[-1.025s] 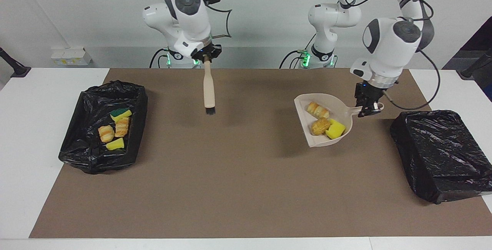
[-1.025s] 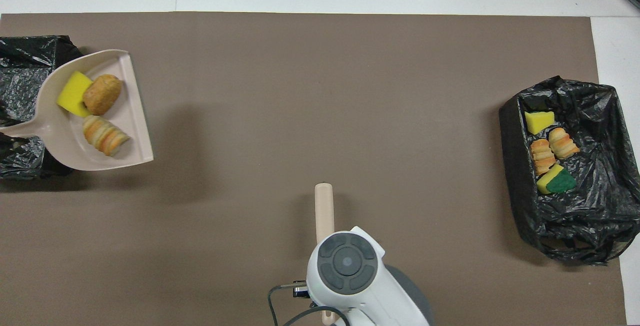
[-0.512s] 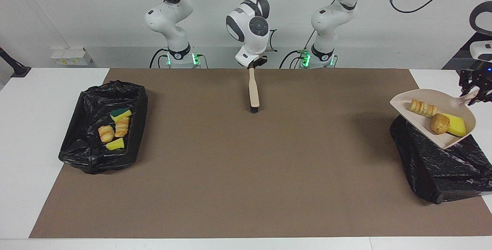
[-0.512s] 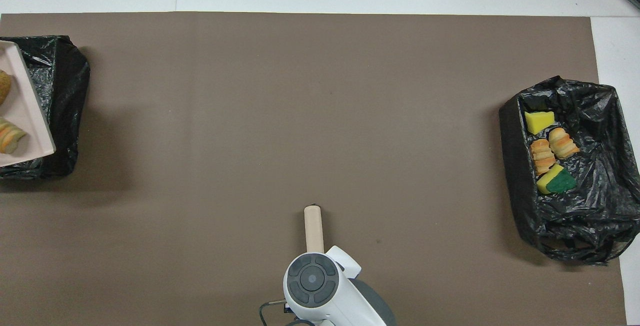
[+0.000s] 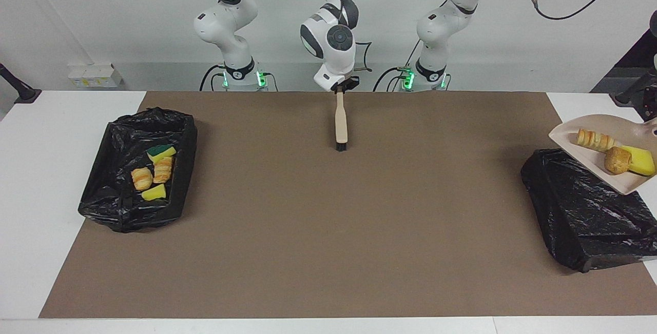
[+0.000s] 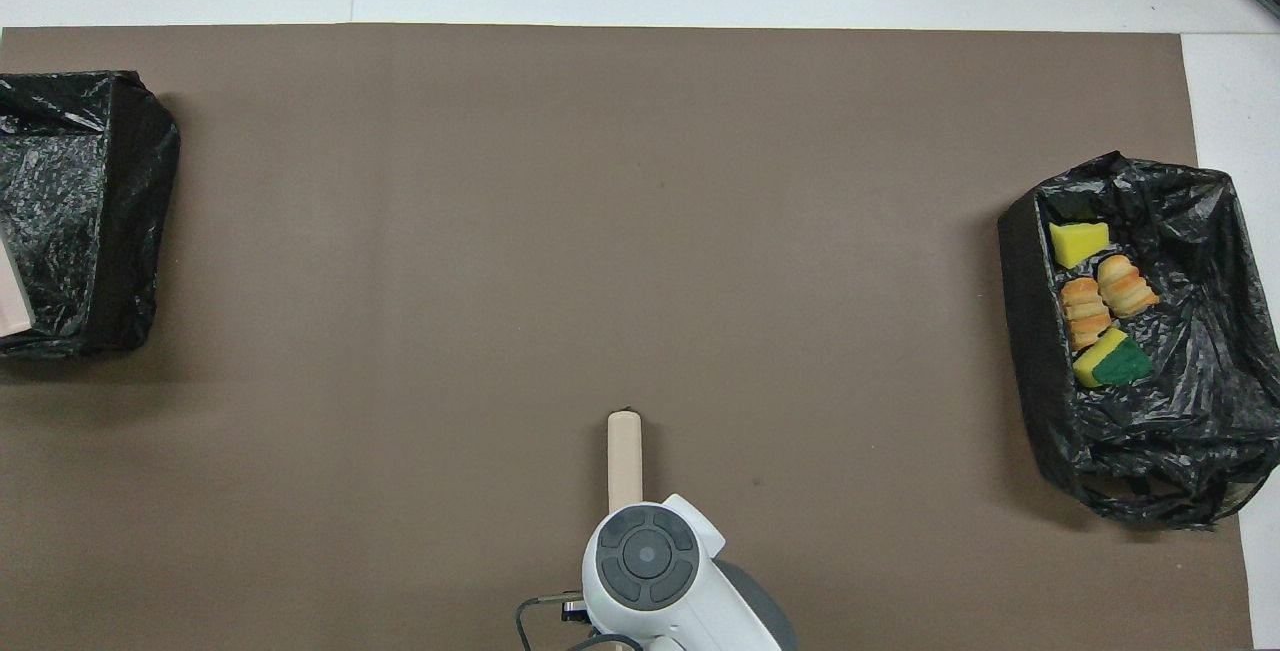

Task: Sweep and dump trash in bin
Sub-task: 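Tilt the dustpan with the left gripper to dump trash into the bin, then lay the brush on the table and move the right gripper away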

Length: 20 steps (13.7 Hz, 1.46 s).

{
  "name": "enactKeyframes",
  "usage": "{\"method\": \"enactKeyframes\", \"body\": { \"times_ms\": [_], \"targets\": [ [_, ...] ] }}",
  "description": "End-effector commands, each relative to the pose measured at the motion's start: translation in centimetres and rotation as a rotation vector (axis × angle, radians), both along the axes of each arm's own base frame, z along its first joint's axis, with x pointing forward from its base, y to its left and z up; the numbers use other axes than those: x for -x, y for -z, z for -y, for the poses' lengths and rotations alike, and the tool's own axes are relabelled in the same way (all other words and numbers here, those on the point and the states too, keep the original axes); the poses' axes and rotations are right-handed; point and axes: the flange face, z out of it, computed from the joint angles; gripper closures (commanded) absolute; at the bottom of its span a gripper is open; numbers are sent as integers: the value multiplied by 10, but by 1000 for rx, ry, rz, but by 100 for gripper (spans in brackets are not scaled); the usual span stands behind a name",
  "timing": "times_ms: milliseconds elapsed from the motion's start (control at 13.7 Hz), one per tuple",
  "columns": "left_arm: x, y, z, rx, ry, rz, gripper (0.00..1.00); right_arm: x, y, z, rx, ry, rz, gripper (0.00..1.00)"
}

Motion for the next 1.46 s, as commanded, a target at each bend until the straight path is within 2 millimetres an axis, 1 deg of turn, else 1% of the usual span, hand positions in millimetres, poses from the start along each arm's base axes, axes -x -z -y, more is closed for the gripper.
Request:
{"method": "enactKeyframes", "body": {
  "times_ms": [0, 73, 146, 220, 293, 366, 439, 512, 586, 659, 732, 805, 879, 1025, 1098, 1171, 1245, 1391],
  "targets": [
    [-12, 4, -15, -134, 89, -39, 100, 3, -1, 6, -16, 13, -2, 84],
    [-22, 8, -6, -196, 133, -66, 100, 2, -1, 7, -16, 7, 0, 69],
    [-31, 6, 4, -206, 149, -55, 100, 2, -2, 6, -14, 2, 6, 40],
    [-40, 4, 0, -217, 152, -39, 100, 2, -3, 4, -17, -9, 18, 0],
    [-51, 5, -5, -222, 149, -29, 100, -1, -6, 0, -17, -21, 37, 0],
    [-65, 10, -15, -232, 149, -11, 100, -9, -11, -2, -16, -36, 66, 0],
    [-73, 17, -21, -241, 153, -8, 100, -16, -17, -2, -22, -48, 89, 0],
    [-77, 19, -18, -263, 168, -9, 100, -30, -27, 3, -35, -54, 115, 0],
    [-90, 16, 1, -328, 222, -24, 100, -49, -39, 12, -50, -47, 146, 0],
    [-96, 14, 11, -392, 258, -51, 100, -67, -52, 20, -53, -52, 189, 0],
    [-103, 13, 27, -432, 295, -71, 100, -91, -66, 33, -39, -55, 244, 0],
    [-105, 15, 31, -461, 310, -94, 100, -115, -77, 50, -25, -41, 292, 0],
    [-105, 15, 32, -487, 319, -108, 100, -134, -86, 64, -13, -31, 329, 0],
    [-104, 11, 34, -534, 331, -134, 100, -166, -105, 94, 31, -11, 399, 0],
    [-108, 10, 44, -553, 348, -145, 100, -179, -111, 110, 62, -4, 427, 0],
    [-111, 9, 51, -579, 361, -158, 100, -188, -112, 124, 83, 9, 438, 0],
    [-111, 8, 52, -598, 353, -159, 100, -196, -112, 139, 96, 34, 441, 0],
    [-111, 6, 52, -614, 343, -161, 100, -215, -112, 177, 114, 75, 443, 0]
  ]
}}
